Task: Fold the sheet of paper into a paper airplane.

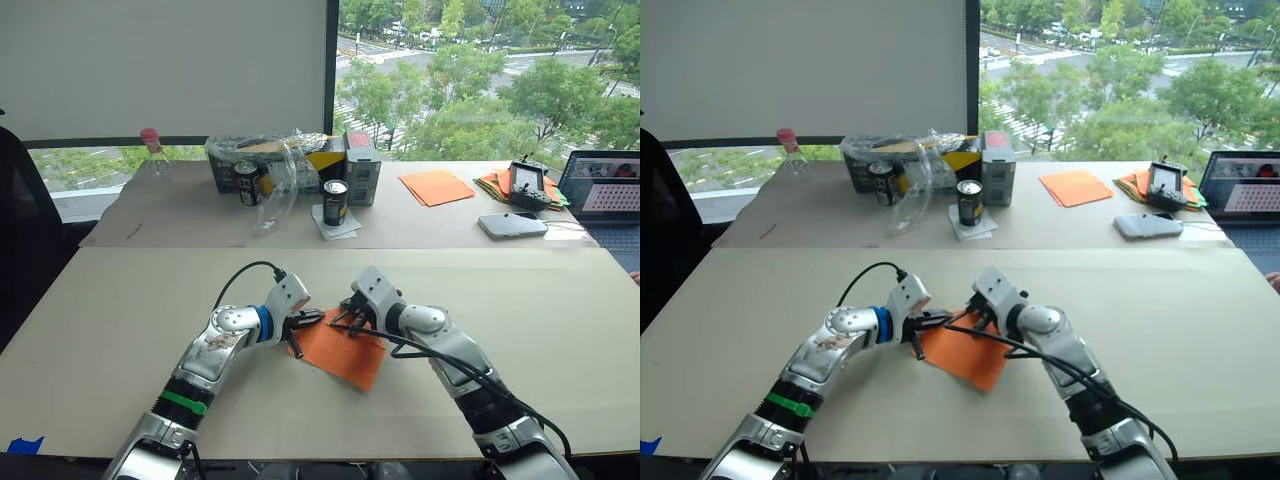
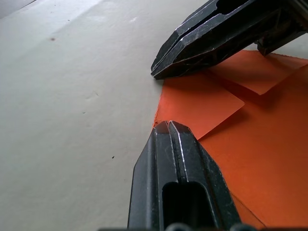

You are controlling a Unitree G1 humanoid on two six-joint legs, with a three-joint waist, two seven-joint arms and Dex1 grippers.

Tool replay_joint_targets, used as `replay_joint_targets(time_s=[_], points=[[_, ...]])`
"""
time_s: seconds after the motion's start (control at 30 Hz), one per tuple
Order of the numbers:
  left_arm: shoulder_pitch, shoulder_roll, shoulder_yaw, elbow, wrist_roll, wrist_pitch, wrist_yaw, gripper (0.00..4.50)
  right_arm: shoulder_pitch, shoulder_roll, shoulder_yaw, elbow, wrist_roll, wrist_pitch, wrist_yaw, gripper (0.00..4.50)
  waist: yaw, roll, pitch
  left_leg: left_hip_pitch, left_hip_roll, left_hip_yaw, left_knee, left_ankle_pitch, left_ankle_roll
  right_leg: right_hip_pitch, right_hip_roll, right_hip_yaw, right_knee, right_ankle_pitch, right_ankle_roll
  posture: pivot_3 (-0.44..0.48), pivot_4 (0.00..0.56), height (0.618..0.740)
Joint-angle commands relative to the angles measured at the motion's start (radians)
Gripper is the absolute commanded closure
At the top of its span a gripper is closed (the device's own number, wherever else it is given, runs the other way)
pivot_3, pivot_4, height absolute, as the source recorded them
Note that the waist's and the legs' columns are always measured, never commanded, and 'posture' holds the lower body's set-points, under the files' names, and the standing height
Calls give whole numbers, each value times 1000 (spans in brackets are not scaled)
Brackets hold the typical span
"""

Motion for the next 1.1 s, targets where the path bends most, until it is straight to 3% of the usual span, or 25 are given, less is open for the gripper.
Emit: replay_joint_targets(time_s=[0.03, 0.33, 0.67, 1.1], points=[[24, 19, -23, 28, 29, 1, -10, 4487, 38, -26, -48, -7, -3, 41, -23, 4500, -1, 0, 0, 0, 0, 0, 0, 0, 0, 0, 0, 0, 0, 0, 0, 0, 150, 670], [9, 4, -20, 47, 23, -7, -12, 4487, 34, -5, -113, -35, 42, -26, -26, 4500, -2, 0, 0, 0, 0, 0, 0, 0, 0, 0, 0, 0, 0, 0, 0, 0, 150, 670], [-4, 1, -16, 43, 14, -18, -42, 4487, 67, -15, -61, -191, 82, 14, 66, 4500, -4, 0, 0, -1, 0, 0, 0, 0, 0, -1, 0, 0, 0, 0, 0, 0, 150, 670], [-13, 48, 33, 74, 32, 8, -6, 4487, 76, 22, 13, -56, 18, 59, 5, 4500, -4, 0, 0, -1, 0, 0, 0, 0, 0, -1, 1, 0, 0, 0, 0, 0, 150, 670]])
